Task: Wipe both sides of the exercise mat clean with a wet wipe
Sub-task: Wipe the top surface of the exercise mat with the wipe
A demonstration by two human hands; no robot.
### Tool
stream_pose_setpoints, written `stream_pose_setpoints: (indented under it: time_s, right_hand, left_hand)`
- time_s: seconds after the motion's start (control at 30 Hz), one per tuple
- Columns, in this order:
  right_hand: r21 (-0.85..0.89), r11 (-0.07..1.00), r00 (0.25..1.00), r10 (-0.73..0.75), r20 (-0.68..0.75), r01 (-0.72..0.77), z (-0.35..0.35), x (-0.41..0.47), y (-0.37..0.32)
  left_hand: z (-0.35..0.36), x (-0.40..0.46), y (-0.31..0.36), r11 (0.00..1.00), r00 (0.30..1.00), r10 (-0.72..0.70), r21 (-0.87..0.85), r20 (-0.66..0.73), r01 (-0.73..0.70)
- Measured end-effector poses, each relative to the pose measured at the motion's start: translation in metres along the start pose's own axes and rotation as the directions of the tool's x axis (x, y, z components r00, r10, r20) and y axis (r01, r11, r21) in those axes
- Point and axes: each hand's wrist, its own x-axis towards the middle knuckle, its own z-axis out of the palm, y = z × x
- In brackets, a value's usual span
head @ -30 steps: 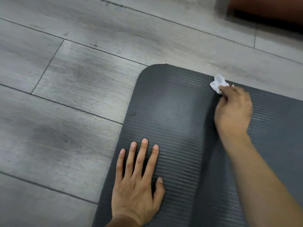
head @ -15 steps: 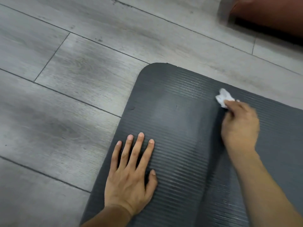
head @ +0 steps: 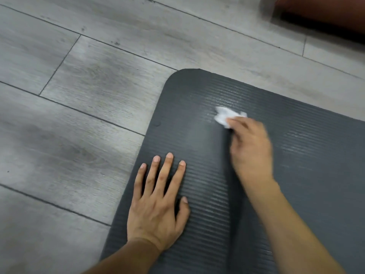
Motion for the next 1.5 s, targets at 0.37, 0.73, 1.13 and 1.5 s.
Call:
stream_pose_setpoints:
  time_s: [0.37,0.73,1.13,1.5]
  right_hand:
    - [0.203,0.966,0.981,-0.180,0.072,0.163,0.060,0.017,-0.132]
    - [0.047,0.981,0.965,0.195,-0.177,-0.190,-0.005,-0.058,0.031]
    - [-0.043,0.993,0.975,0.095,-0.200,-0.106,-0.005,-0.056,0.025]
    - [0.197,0.913,0.919,-0.381,0.100,0.357,0.050,-0.027,-0.130]
  left_hand:
    - [0.006,0.000,-0.003,1.000,0.998,0.016,-0.008,-0.054,-0.017]
    - [0.002,-0.001,-0.001,1.000,1.000,-0.027,0.001,-0.008,0.027]
    - [-0.008,-0.175,-0.030,0.999,1.000,-0.001,-0.049,-0.028,0.000]
    - [0.002,-0.167,-0.035,0.999,0.997,0.008,-0.050,-0.079,-0.012]
